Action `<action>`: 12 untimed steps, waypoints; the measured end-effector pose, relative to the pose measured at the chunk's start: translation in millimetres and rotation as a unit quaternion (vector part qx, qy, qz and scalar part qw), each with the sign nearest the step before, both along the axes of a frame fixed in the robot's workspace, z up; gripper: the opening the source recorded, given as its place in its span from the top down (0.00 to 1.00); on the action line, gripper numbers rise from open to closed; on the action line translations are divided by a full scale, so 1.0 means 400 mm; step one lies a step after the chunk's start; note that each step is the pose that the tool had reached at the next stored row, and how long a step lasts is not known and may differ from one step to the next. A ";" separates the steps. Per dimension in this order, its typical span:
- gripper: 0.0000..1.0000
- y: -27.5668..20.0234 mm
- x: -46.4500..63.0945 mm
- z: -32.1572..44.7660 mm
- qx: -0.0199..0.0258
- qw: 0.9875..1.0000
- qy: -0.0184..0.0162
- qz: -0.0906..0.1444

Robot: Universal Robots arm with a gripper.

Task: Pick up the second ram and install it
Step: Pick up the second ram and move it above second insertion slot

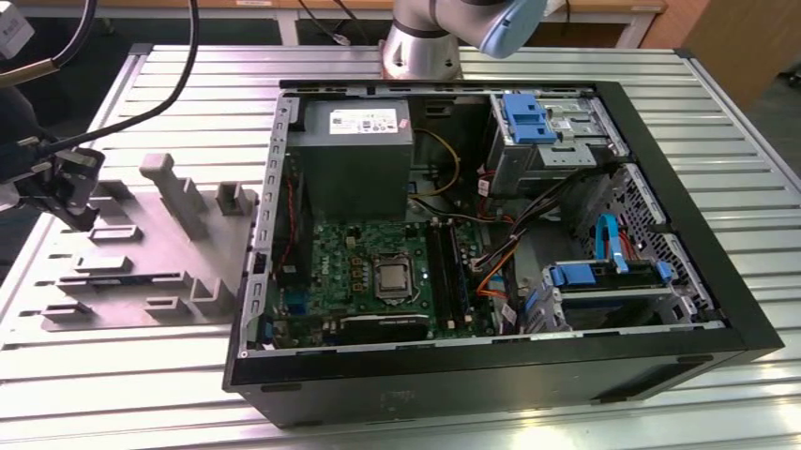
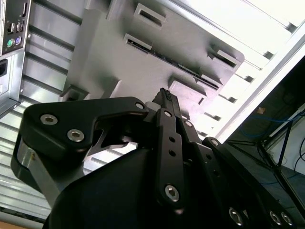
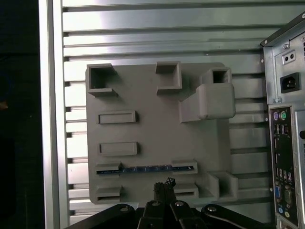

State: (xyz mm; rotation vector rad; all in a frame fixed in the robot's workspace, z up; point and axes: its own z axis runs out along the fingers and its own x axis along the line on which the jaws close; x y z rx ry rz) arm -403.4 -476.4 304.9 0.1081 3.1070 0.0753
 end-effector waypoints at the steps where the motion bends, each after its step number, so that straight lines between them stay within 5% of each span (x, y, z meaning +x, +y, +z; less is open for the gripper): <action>1: 0.89 0.000 0.000 0.000 0.000 1.000 0.000 0.000; 8: 0.89 0.000 0.003 -0.002 0.000 1.000 0.000 0.006; 12: 0.89 0.000 0.003 -0.006 0.000 0.999 0.000 0.041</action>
